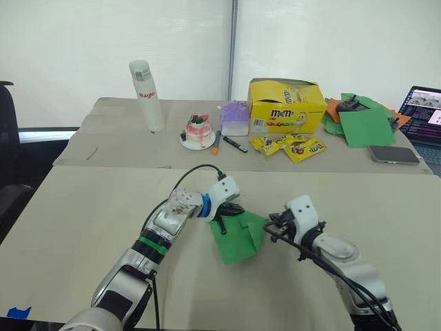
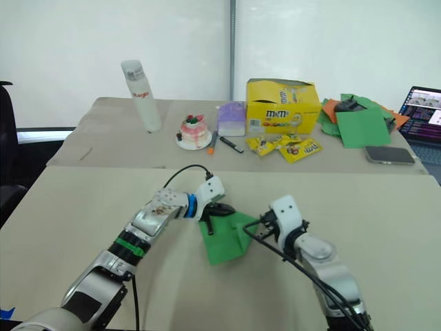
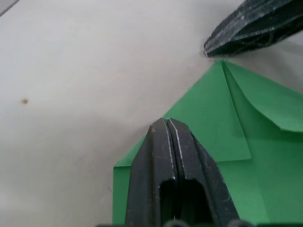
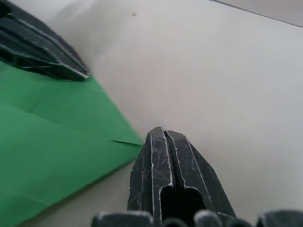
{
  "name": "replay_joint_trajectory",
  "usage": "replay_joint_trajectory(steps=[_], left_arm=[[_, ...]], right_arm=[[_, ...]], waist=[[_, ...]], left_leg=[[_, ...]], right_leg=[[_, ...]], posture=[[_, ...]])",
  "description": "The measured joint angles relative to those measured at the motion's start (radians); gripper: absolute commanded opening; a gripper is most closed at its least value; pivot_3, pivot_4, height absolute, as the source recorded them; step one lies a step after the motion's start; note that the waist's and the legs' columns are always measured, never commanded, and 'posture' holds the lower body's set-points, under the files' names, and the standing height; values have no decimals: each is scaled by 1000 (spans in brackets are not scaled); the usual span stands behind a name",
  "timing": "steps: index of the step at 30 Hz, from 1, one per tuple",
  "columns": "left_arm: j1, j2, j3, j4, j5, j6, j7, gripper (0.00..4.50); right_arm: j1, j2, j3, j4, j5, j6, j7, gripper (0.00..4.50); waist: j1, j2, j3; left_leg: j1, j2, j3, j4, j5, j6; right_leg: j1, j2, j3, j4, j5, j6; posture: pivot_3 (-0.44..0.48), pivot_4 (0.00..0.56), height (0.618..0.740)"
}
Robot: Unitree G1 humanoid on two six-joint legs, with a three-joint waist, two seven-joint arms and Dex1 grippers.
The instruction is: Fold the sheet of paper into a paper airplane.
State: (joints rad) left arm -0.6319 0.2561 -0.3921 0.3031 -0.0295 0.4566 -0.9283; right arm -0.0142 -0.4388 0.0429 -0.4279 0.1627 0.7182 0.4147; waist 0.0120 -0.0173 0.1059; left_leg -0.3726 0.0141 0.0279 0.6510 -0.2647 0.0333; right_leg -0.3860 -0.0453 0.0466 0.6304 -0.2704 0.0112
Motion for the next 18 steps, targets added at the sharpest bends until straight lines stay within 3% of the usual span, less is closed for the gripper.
replay_joint_trajectory(steps=[7,18], left_arm=[[-13,-9,-1,24,1,-6,-1,42],[-22,16,69,20,-92,36,-75,42]], right_arm=[[63,-180,-35,-111,64,137,117,0],[23,-185,-77,-175,221,238,180,0]], waist=[[-3,0,0],[-3,-1,1]], left_leg=[[0,0,0,0,0,0],[-2,1,-1,0,0,0]], right_leg=[[0,1,0,0,0,0],[-1,1,0,0,0,0]], posture=[[0,150,738],[0,150,738]])
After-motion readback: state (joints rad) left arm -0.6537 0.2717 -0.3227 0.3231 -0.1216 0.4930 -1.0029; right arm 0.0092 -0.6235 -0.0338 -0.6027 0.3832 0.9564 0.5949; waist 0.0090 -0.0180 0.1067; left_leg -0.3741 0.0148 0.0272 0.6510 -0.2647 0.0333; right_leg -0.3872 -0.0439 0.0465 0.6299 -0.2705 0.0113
